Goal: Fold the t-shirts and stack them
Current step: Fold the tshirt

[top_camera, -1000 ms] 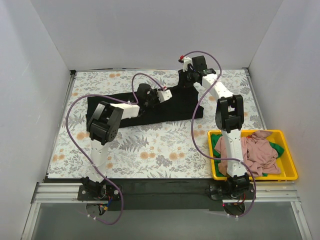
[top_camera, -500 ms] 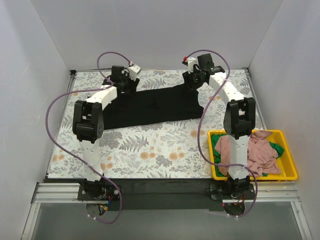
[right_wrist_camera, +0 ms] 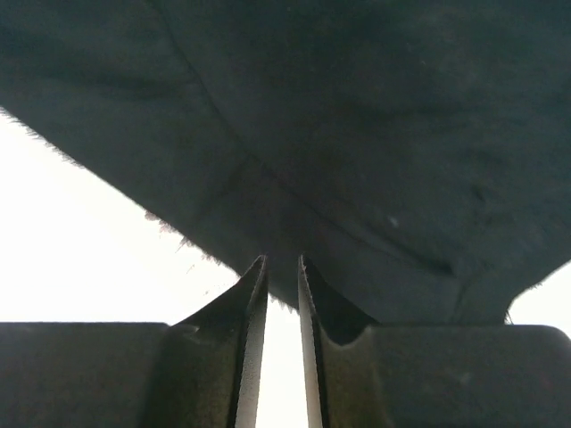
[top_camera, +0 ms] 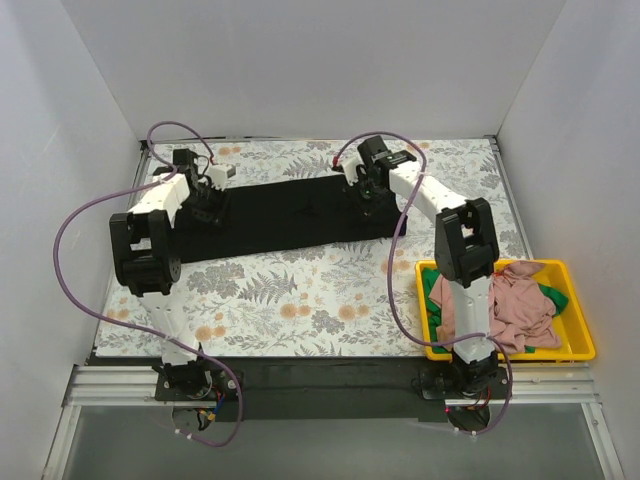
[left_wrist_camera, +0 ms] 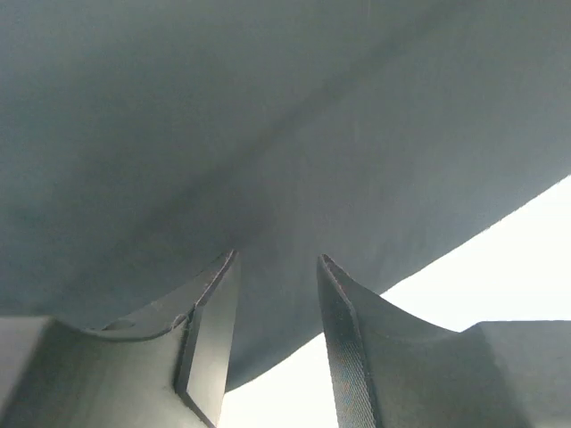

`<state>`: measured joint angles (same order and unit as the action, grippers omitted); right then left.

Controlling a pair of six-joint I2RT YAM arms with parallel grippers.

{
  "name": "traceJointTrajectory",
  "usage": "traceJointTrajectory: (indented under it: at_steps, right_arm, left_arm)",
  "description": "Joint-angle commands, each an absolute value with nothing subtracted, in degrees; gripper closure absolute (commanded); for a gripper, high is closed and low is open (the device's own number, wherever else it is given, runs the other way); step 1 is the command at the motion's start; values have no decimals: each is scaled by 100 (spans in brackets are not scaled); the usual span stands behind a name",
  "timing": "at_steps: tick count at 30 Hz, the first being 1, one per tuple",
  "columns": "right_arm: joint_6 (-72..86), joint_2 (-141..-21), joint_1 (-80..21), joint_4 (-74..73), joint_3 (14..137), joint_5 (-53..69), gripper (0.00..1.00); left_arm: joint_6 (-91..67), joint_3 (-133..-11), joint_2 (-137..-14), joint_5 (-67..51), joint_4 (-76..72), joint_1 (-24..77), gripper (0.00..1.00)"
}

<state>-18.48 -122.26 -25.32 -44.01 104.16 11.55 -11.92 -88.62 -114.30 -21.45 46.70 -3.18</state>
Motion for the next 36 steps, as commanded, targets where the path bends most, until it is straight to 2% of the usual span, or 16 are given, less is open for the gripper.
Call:
traceJointTrajectory:
  at_steps: [1, 10, 15, 19, 22, 24, 28, 36]
  right_arm:
    - [-1934, -12725, -2470, -4491, 10687, 616, 75]
    - [-2030, -13490, -2443, -4447, 11275, 124, 78]
    - [-2188, -13956, -2207, -4368, 12189, -456, 78]
    - [-2346, -14229, -2048, -4105, 12893, -721, 78]
    - [-2277, -13898, -1934, -3789, 13095, -361, 76]
    - [-2032, -13485, -1864, -3440, 12904, 121, 73]
    - [-2004, -12360, -1784, -3032, 12034, 185, 69]
    - [-1837, -11549, -1696, -3278, 11391, 562, 68]
  left_arm:
    - [-537, -8421, -10828, -2092, 4984, -334, 62]
    - [499, -7208, -10819, -1416, 4052, 104, 68]
    - [949, -6103, -10583, -1073, 3955, 518, 73]
    - [1020, -5381, -10108, -1010, 4095, 1385, 74]
    - [652, -5256, -9879, -1168, 4367, 2228, 74]
    - [222, -5431, -9835, -1528, 4499, 2600, 74]
    - [-638, -6080, -10141, -2082, 4842, 3863, 74]
    - [-1581, -8153, -11381, -2548, 5150, 4860, 72]
